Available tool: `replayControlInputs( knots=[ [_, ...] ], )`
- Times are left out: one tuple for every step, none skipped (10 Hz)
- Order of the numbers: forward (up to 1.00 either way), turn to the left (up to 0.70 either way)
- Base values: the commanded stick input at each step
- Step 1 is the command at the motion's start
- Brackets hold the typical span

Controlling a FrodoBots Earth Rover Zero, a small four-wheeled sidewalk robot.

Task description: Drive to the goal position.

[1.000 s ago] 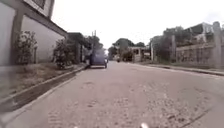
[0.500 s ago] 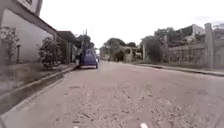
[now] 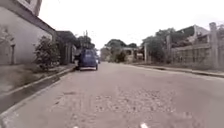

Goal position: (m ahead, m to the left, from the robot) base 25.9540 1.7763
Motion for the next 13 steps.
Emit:
replayControlInputs(
  knots=[
    [0.7, 0.0],
    [0.7, 0.0],
    [0.7, 0.0],
    [0.7, 0.0],
    [0.7, 0.0],
    [0.7, 0.0],
    [0.7, 0.0],
    [0.7, 0.0],
    [0.7, 0.0],
    [0.7, 0.0],
    [0.7, 0.0],
    [0.7, 0.0],
    [0.7, 0.0]
  ],
)
